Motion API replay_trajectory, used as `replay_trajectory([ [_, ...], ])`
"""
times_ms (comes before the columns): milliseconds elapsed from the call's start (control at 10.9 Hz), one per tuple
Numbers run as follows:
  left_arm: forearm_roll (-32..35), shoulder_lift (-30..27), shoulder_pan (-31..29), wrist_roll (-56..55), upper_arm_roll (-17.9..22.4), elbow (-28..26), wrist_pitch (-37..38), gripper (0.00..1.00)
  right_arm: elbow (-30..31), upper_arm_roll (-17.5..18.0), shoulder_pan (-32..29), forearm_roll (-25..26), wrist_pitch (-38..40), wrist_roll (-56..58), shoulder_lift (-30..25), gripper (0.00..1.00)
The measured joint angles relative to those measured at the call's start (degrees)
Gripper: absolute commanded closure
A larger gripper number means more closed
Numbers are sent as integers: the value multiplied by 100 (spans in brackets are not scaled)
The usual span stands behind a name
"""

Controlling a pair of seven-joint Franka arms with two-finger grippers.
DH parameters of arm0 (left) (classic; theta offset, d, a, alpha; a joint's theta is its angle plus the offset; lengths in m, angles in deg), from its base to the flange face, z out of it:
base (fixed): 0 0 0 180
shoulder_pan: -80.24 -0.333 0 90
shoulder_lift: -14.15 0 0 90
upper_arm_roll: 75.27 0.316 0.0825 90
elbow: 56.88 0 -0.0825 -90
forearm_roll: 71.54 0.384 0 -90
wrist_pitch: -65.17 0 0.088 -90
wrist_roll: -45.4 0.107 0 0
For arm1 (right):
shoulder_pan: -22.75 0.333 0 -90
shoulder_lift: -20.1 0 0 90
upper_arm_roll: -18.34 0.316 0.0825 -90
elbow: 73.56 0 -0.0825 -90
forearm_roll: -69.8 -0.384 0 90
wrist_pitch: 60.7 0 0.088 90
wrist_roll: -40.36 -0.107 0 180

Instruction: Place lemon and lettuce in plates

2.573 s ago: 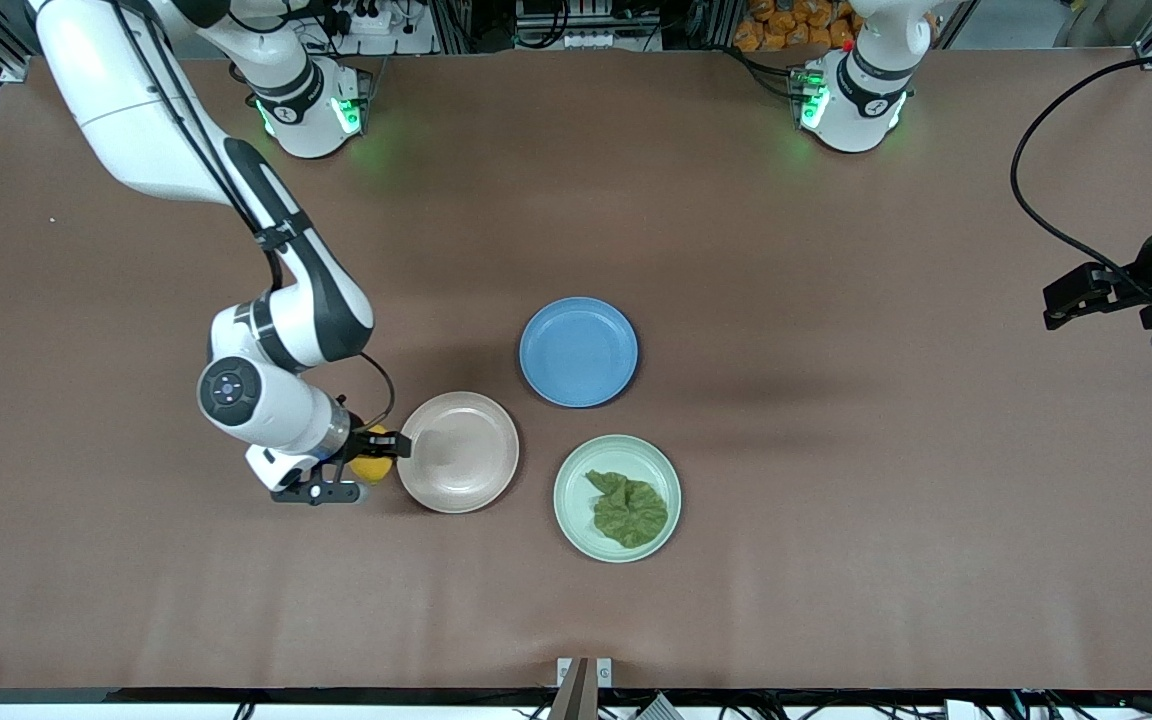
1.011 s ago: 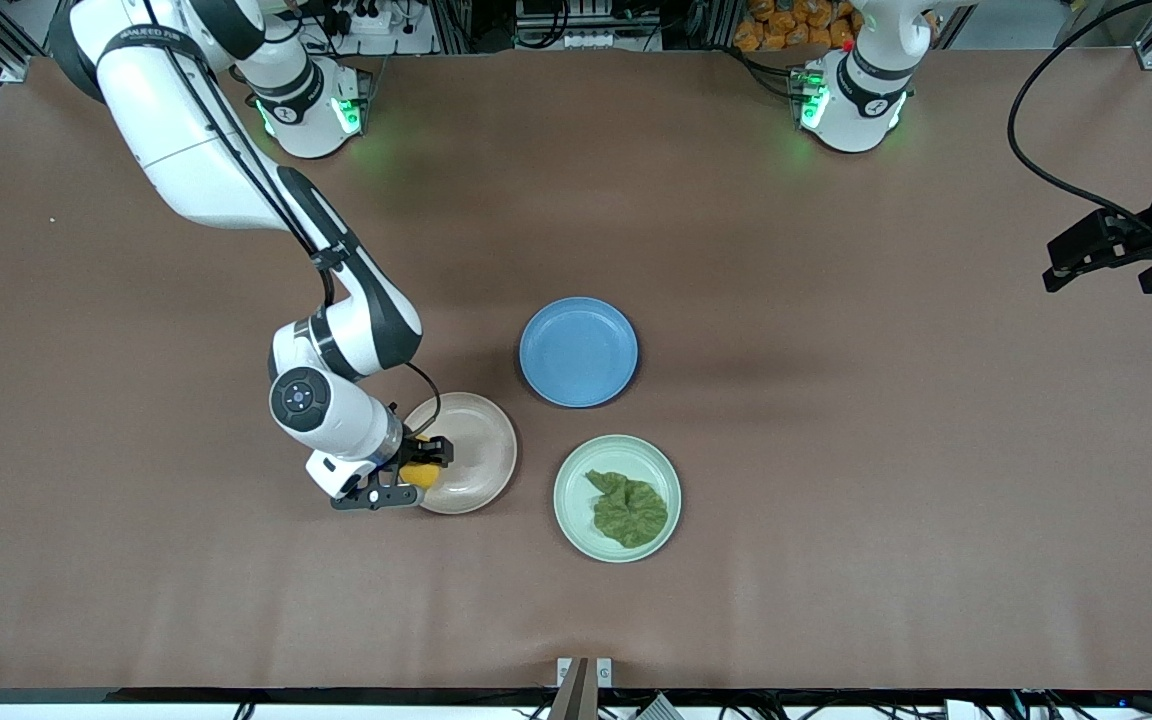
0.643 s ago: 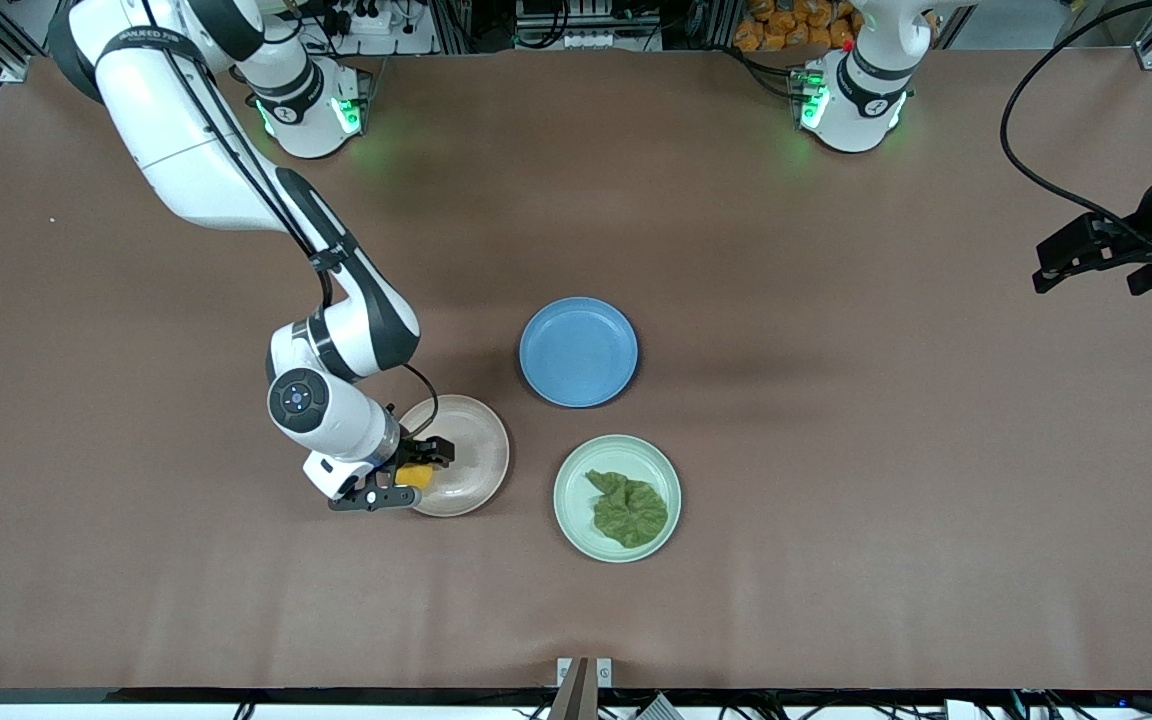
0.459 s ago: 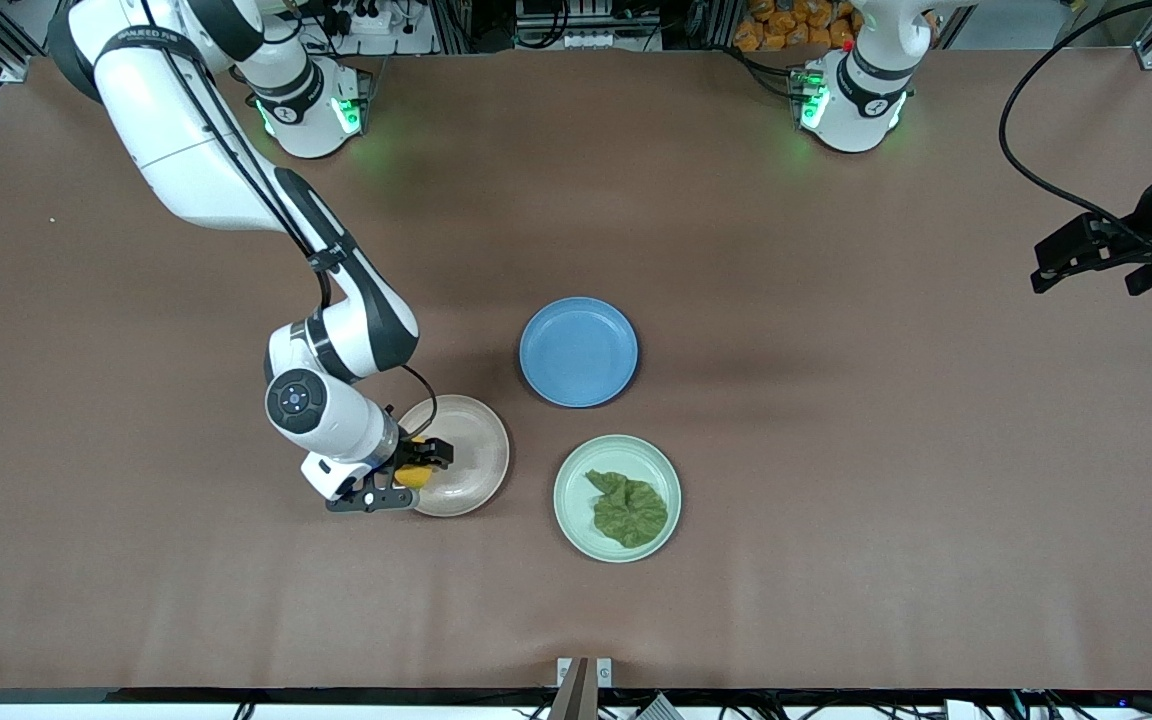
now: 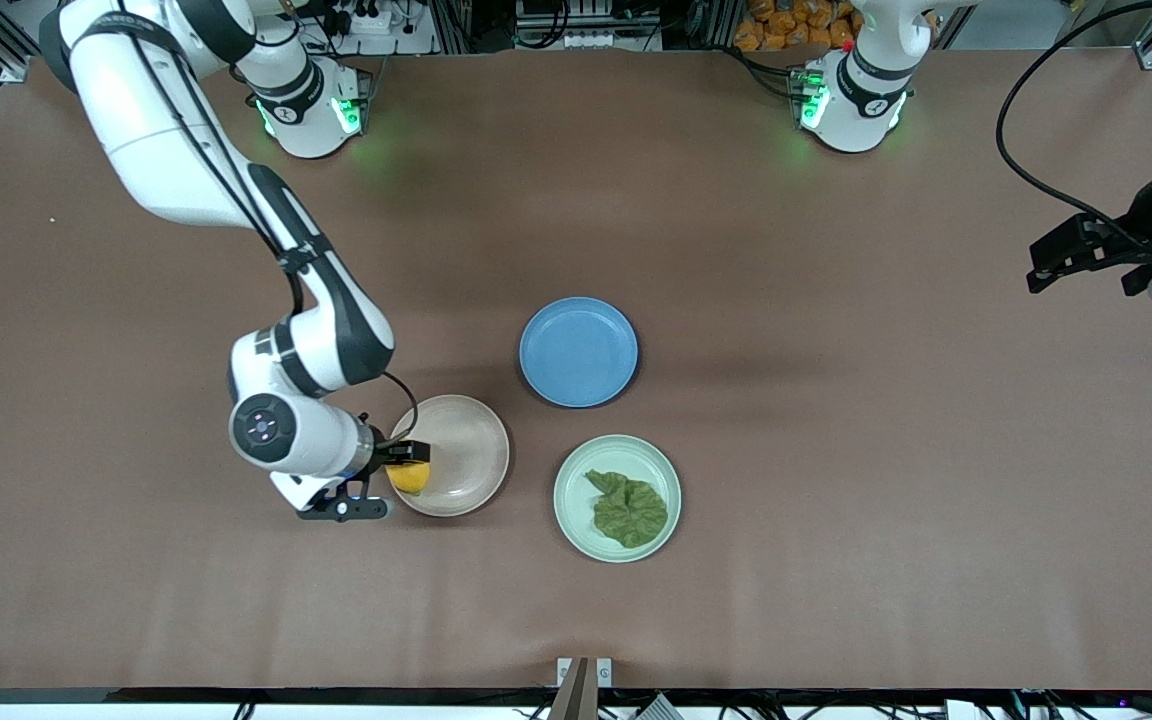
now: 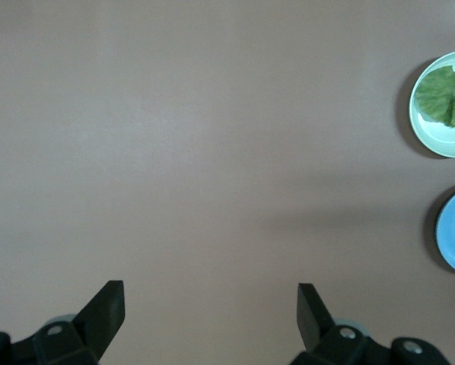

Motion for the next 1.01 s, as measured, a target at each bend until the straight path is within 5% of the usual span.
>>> replay_trajectory([
  [276,177,0,3,0,-174,-1,0,0,-262,355,-489,5,370,6,-9,0],
  [1011,178,0,-38,0,-165,-2,0,0,-358,577,-1121,359,943,607,-137,0],
])
